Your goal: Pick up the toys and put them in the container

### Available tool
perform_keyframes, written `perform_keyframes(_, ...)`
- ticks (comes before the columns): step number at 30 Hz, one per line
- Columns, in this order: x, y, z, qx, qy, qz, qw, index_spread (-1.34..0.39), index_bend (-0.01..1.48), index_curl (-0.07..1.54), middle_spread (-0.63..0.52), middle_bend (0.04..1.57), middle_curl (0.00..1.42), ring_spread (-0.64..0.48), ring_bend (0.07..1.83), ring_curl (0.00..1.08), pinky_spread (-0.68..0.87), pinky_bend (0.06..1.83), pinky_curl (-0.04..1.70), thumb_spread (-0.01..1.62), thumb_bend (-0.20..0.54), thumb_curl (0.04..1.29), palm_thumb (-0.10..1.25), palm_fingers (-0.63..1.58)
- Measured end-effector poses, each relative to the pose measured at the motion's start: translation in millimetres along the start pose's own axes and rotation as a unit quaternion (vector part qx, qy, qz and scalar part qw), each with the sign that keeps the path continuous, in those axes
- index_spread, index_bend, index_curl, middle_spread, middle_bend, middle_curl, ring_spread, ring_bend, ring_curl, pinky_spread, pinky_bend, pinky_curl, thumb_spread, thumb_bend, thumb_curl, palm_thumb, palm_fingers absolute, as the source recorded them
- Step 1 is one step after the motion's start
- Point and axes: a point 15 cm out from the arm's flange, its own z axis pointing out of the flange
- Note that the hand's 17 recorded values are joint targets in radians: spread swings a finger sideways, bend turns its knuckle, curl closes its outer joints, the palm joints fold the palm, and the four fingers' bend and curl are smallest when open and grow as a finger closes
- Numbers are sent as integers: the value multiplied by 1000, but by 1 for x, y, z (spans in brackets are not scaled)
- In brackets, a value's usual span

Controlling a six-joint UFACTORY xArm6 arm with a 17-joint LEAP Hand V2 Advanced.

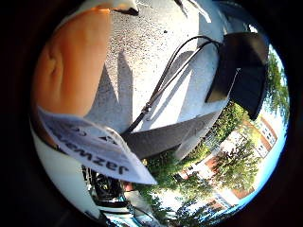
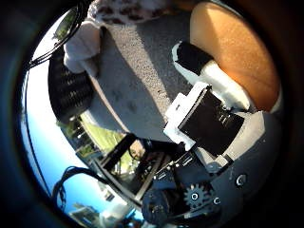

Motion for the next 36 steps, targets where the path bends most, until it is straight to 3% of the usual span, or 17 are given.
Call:
perform_keyframes(5, 14, 8, -35, 22, 6, 9, 1000, -508, 277, 192, -170, 963, 775, -5, 1227, 705, 335, 1177, 486, 1090, 17, 420, 860, 1070)
perform_keyframes(8, 16, 33, -47, 22, 1, 17, 1000, -604, 395, 209, -193, 1011, 842, -42, 1262, 741, 298, 1278, 559, 1095, 42, 477, 964, 1044)
perform_keyframes(15, -8, 79, -140, 40, 6, -1, 999, -771, 638, 296, -220, 1115, 962, -94, 1319, 813, 223, 1418, 700, 1106, 3, 577, 991, 938)
perform_keyframes(19, -58, 115, -190, 20, -35, -48, 998, -819, 707, 339, -222, 1151, 997, -108, 1352, 833, 200, 1452, 746, 1116, -8, 612, 993, 893)
perform_keyframes(25, -167, 149, -299, 81, -76, -148, 983, -883, 791, 442, -222, 1215, 1043, -119, 1411, 863, 173, 1513, 816, 1127, -10, 672, 993, 823)
perform_keyframes(29, -226, 155, -346, 115, -54, -204, 971, -907, 828, 519, -220, 1246, 1058, -121, 1438, 873, 161, 1537, 847, 1133, -10, 701, 998, 792)
perform_keyframes(36, -360, 153, -393, 159, -90, -276, 944, -931, 839, 680, -208, 1298, 1073, -126, 1492, 885, 145, 1575, 890, 1134, -12, 742, 987, 733)
